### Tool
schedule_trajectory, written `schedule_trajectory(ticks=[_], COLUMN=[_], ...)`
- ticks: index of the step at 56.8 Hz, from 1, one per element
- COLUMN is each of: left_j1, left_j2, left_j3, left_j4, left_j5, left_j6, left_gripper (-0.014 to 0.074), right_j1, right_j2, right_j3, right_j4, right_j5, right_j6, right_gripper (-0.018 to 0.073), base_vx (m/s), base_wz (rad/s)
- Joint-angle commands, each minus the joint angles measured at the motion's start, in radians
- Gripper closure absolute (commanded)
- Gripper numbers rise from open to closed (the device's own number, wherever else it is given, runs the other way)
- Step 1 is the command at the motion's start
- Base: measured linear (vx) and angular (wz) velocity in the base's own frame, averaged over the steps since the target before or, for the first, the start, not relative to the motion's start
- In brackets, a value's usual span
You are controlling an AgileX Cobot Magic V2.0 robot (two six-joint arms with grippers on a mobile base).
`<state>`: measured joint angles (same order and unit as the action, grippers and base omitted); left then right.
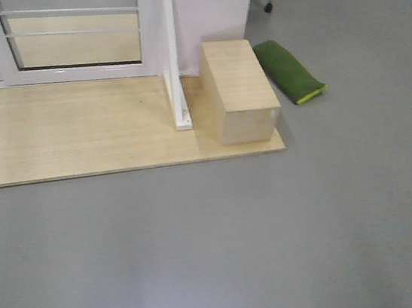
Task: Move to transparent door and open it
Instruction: 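Turn and drive the base toward the white-framed glass sliding door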
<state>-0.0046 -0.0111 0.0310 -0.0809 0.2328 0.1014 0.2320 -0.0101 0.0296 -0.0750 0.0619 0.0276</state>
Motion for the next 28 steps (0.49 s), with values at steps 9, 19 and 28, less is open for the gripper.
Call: schedule_trajectory(ticks=[9, 19, 28], left_j1=[-0.006, -0.006, -0.006], left_j2=[-0.014, -0.014, -0.014], left_j3=[0.010, 0.010, 0.010], left_j4=[-0.003, -0.003, -0.003], left_j5=[-0.079, -0.079, -0.079], left_j6=[-0.006, -0.006, -0.006], left_gripper=[0.0594, 0.0594, 0.0594], right_j1=[-0.003, -0.003, -0.003], right_j2=[-0.005, -0.005, -0.005], right_j3=[0.004, 0.004, 0.004], right_j4=[0.000, 0.000, 0.000], right_j5=[-0.080, -0.080, -0.080], right_j6=[-0.009, -0.009, -0.009], right_gripper=[0.0561, 0.0561, 0.0561], base_vx=[0.51, 0.49, 0.49], base_wz=[0.69, 0.70, 0.63])
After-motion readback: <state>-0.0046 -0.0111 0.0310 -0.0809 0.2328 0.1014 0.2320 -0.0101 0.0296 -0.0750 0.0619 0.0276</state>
